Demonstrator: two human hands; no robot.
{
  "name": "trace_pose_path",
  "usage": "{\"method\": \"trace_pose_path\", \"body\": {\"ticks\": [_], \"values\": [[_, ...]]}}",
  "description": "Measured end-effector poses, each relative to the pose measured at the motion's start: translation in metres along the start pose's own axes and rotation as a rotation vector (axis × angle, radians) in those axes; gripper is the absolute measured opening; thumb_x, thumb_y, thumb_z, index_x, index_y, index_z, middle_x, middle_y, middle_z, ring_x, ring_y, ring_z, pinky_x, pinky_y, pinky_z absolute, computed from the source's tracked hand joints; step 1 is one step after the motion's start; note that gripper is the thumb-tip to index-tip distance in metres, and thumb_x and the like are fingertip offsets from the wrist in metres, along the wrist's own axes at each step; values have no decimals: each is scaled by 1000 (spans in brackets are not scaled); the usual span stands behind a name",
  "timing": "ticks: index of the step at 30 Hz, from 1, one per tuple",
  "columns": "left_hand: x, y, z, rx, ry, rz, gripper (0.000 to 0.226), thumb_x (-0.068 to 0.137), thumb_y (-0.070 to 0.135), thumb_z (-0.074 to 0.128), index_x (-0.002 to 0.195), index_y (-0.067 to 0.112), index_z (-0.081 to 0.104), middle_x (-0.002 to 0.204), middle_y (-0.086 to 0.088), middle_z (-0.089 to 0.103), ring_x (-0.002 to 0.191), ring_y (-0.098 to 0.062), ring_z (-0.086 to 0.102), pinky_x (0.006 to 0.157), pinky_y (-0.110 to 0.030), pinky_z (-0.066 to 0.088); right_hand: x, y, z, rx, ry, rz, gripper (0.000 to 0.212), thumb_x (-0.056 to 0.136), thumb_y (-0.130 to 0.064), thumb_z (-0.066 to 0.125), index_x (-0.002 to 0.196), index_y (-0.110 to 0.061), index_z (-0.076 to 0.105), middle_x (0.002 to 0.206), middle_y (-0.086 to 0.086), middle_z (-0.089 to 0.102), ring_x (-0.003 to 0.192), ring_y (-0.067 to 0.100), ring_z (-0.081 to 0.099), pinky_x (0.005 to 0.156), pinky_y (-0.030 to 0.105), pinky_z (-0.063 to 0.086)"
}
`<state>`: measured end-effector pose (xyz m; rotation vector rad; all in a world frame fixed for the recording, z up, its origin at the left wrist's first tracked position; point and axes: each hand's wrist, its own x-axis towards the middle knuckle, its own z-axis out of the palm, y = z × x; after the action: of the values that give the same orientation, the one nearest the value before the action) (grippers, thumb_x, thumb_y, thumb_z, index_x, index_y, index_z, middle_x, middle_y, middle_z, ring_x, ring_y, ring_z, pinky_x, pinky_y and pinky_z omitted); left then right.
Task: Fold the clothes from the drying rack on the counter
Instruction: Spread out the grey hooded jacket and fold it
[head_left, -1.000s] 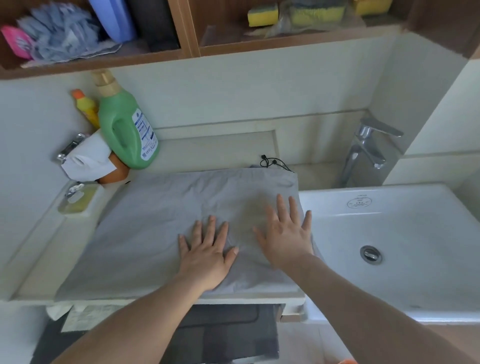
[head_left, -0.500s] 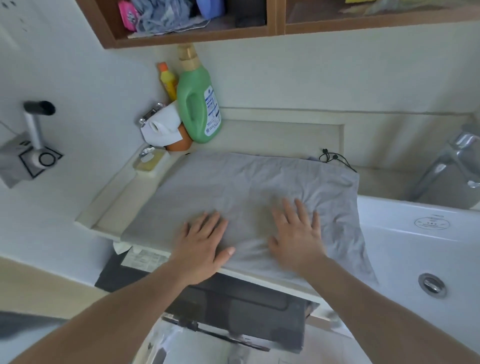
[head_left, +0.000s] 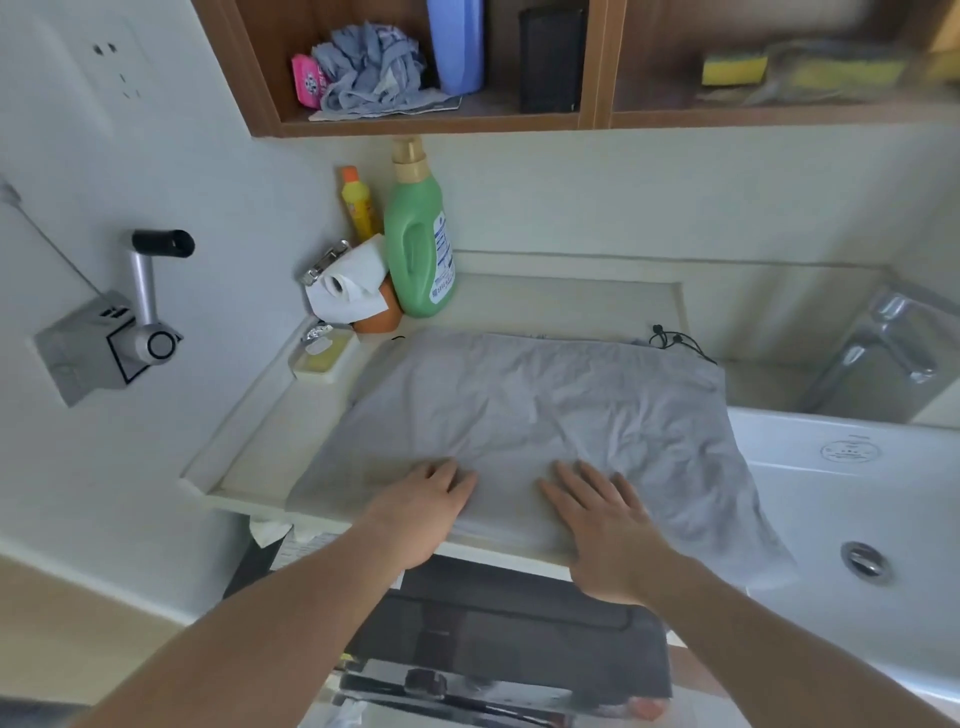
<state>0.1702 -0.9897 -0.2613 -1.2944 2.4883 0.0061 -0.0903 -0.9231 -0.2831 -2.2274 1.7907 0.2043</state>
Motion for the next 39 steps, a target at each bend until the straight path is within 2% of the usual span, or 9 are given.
{"method": "trace_pose_path", "body": {"ticks": [7,13,18,20,23,28,33,37,39], "values": [[6,-16,-13,63,-12,108,59,81,-5,55,135,17,42,109,-11,61,94,-35,64,67,-40,48,-16,-4,-5,46,18,214,97,78,-30,53,160,-42,3,169,-10,0,156,15,-2,127,40,3],[-12,-26,-37,-3,-153,233,52,92,-2,43,136,23,53,108,-9,64,92,-30,60,71,-35,41,-42,-3,-7,-3,71,264,71,95,-19,46,158,-43,23,166,-13,22,152,12,23,122,31,22],[-26,-34,-52,-86,-322,232,33,96,5,49,128,15,54,117,-10,63,92,-28,56,74,-36,43,-51,-16,-38,78,-46,386,44,98,-18,34,130,-41,55,127,-6,65,108,23,62,91,37,52],[-27,-42,-59,-122,-361,212,28,95,13,56,123,13,56,113,-10,66,96,-29,64,79,-44,53,-47,-16,-55,109,-126,392,39,98,-13,31,122,-32,56,114,-4,65,93,18,59,81,34,50],[-29,-52,-78,-179,-433,190,26,92,17,54,116,12,59,107,-6,66,95,-27,65,84,-41,56,-43,-19,-88,55,-254,355,35,96,-5,33,115,-19,60,122,4,66,106,24,61,90,36,48],[-27,-69,-116,-430,-528,20,18,77,8,55,93,7,61,91,-8,54,80,-26,50,66,-32,37,-43,-35,-156,-75,-459,367,16,82,-1,56,96,-8,58,88,6,57,75,20,51,57,25,35],[-7,-77,-135,-386,-474,-1,10,81,17,58,89,11,61,91,-7,53,80,-24,46,64,-31,34,-12,-20,-173,-147,-448,377,4,83,-8,58,81,-11,55,77,4,50,76,23,49,63,29,43],[23,-81,-127,-233,-362,10,19,92,27,48,94,12,59,96,-4,59,89,-25,57,75,-34,45,19,-4,-162,-99,-332,379,6,95,-22,57,98,-25,61,78,-5,51,65,12,45,58,25,38],[34,-82,-119,-214,-304,5,22,97,27,42,96,13,59,94,-2,57,92,-24,57,74,-33,43,34,5,-152,-110,-342,358,20,97,-13,52,108,-12,69,89,3,62,78,18,59,66,28,45]]}}
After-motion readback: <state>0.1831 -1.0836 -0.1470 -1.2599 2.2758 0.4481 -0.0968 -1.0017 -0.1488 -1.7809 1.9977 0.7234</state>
